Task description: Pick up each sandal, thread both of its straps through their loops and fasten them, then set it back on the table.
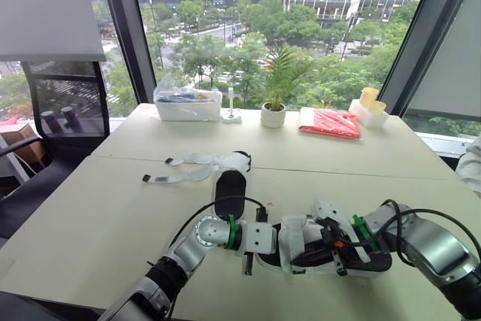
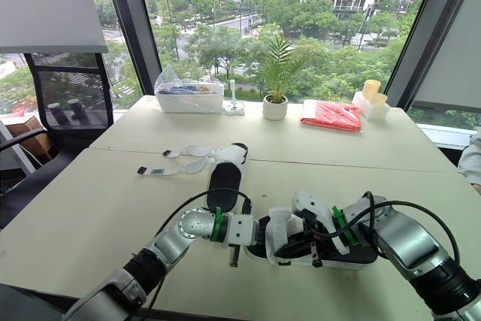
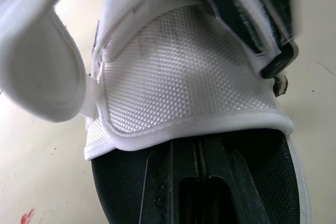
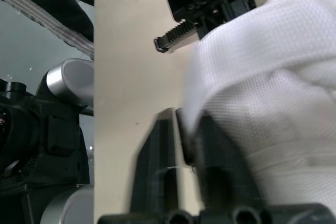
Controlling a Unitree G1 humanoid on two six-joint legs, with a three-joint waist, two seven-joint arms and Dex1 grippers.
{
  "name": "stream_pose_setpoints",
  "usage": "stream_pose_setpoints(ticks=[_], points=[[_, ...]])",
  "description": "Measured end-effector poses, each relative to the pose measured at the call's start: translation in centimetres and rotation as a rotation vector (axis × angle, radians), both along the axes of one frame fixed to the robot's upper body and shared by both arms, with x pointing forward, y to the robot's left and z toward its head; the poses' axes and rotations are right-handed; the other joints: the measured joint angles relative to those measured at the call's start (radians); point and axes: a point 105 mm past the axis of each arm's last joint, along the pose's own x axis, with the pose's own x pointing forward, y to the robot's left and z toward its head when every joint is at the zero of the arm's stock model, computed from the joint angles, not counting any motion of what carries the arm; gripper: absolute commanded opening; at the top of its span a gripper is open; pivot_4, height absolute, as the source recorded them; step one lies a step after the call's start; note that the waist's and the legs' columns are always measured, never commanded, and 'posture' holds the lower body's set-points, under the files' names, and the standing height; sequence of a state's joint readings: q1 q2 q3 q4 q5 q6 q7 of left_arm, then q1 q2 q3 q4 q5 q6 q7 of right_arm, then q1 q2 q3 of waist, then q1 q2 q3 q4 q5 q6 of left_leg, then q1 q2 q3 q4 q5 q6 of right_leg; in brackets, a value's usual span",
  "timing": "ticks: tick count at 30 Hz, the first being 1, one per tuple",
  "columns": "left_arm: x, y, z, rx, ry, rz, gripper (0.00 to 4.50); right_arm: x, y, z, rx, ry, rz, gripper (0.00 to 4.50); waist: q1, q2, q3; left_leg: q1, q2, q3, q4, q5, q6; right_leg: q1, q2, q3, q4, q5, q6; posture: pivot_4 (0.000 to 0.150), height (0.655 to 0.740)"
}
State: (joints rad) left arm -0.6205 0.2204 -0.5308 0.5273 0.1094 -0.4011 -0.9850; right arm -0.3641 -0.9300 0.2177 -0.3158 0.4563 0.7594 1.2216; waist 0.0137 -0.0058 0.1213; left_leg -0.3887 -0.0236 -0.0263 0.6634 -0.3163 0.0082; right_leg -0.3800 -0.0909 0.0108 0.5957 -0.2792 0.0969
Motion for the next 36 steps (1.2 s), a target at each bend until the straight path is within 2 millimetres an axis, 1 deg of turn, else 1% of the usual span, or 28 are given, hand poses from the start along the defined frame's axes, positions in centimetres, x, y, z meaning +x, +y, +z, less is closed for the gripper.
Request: stream_pose_setpoints(ticks=[2, 4, 5, 6, 8, 12, 14, 18, 21, 24, 29, 32, 36], points=[[0.1, 0.0, 0.0, 0.001, 0.001, 0.005, 0.00, -0.3, 0.1, 0.1, 0.012, 0.013, -0.005, 2.91, 0.000, 0.000, 0.000, 0.001, 0.000, 0.000, 0.000, 0.000, 0.000, 0.001, 0.000, 0.000, 0.000, 0.000, 0.000, 0.150, 0.7374], [0.1, 0.1, -0.1, 0.002, 0.003, 0.008, 0.00, -0.9, 0.3, 0.2, 0.024, 0.021, -0.005, 3.84, -0.001, 0.000, 0.000, 0.002, 0.000, 0.000, 0.000, 0.000, 0.000, 0.002, 0.000, 0.000, 0.000, 0.000, 0.000, 0.150, 0.7374], [0.1, 0.1, -0.1, 0.003, 0.004, 0.009, 0.00, -1.2, 0.3, 0.3, 0.025, 0.024, -0.005, 4.39, 0.000, 0.000, 0.000, 0.002, 0.000, 0.000, 0.000, 0.000, 0.000, 0.003, 0.000, 0.000, 0.000, 0.000, 0.000, 0.150, 0.7374], [0.1, 0.1, -0.1, 0.004, 0.005, 0.011, 0.00, -1.5, 0.4, 0.4, 0.027, 0.028, -0.006, 4.48, -0.001, 0.000, 0.000, 0.003, 0.000, 0.000, 0.000, 0.000, 0.000, 0.004, 0.000, 0.000, 0.000, 0.000, 0.000, 0.150, 0.7374], [0.1, 0.1, -0.1, 0.005, 0.007, 0.012, 0.00, -1.9, 0.0, 0.9, 0.014, 0.012, -0.032, 4.48, 0.000, 0.000, 0.000, 0.003, 0.000, 0.000, 0.001, 0.000, 0.000, 0.004, 0.000, 0.000, 0.000, 0.000, 0.000, 0.150, 0.7374], [0.1, 0.0, -0.1, 0.007, 0.008, 0.010, 0.00, -2.1, -2.0, 2.7, -0.017, -0.031, -0.150, 4.48, 0.000, 0.000, -0.001, 0.004, 0.000, 0.000, 0.000, 0.000, 0.000, 0.005, 0.000, 0.000, 0.000, 0.000, 0.000, 0.150, 0.7374], [0.1, -0.1, -0.1, 0.006, 0.008, 0.008, 0.00, -2.9, -2.6, 2.9, -0.017, -0.020, -0.199, 4.48, 0.002, 0.000, -0.001, 0.003, 0.000, 0.000, 0.000, 0.000, 0.000, 0.005, 0.000, 0.000, 0.000, 0.000, 0.000, 0.150, 0.7374], [0.1, -0.1, -0.1, 0.007, 0.009, 0.009, 0.00, -4.9, -3.3, 2.3, -0.014, 0.015, -0.291, 4.48, 0.002, 0.000, -0.001, 0.003, 0.000, 0.000, 0.000, 0.000, 0.000, 0.005, 0.000, 0.000, -0.001, 0.000, 0.000, 0.150, 0.7374], [0.2, -0.1, -0.2, 0.008, 0.013, 0.011, 0.00, -5.4, -3.5, 1.7, 0.007, -0.006, -0.360, 4.48, 0.001, 0.000, -0.002, 0.005, 0.000, 0.000, 0.000, 0.000, 0.000, 0.006, 0.000, 0.000, -0.001, 0.000, 0.000, 0.150, 0.7374], [0.2, -0.1, -0.2, 0.008, 0.016, 0.011, 0.00, -5.4, -4.0, 0.5, 0.002, -0.025, -0.441, 4.48, 0.002, 0.000, -0.002, 0.005, 0.000, 0.000, 0.000, 0.000, 0.000, 0.007, 0.000, 0.000, -0.001, 0.000, 0.000, 0.150, 0.7374], [0.2, -0.2, -0.3, 0.008, 0.021, 0.014, 0.00, -4.9, -4.1, -0.8, 0.016, -0.077, -0.540, 4.48, 0.002, -0.001, -0.002, 0.008, 0.000, 0.000, 0.000, 0.000, 0.000, 0.007, 0.000, 0.000, -0.001, 0.000, 0.000, 0.150, 0.7374], [0.3, -0.1, -0.5, 0.006, 0.023, 0.018, 0.00, -4.4, -3.9, -1.2, 0.049, -0.093, -0.597, 4.48, 0.001, -0.002, -0.002, 0.013, 0.000, 0.000, 0.000, 0.000, 0.000, 0.010, 0.000, 0.000, -0.001, -0.001, 0.000, 0.150, 0.7374], [0.4, 0.0, -0.7, 0.004, 0.025, 0.027, 0.00, -4.0, -3.6, -1.5, 0.065, -0.099, -0.621, 4.48, -0.001, -0.005, -0.003, 0.015, 0.000, 0.000, 0.000, 0.000, 0.000, 0.012, 0.000, 0.001, -0.002, -0.001, 0.000, 0.150, 0.7374]])
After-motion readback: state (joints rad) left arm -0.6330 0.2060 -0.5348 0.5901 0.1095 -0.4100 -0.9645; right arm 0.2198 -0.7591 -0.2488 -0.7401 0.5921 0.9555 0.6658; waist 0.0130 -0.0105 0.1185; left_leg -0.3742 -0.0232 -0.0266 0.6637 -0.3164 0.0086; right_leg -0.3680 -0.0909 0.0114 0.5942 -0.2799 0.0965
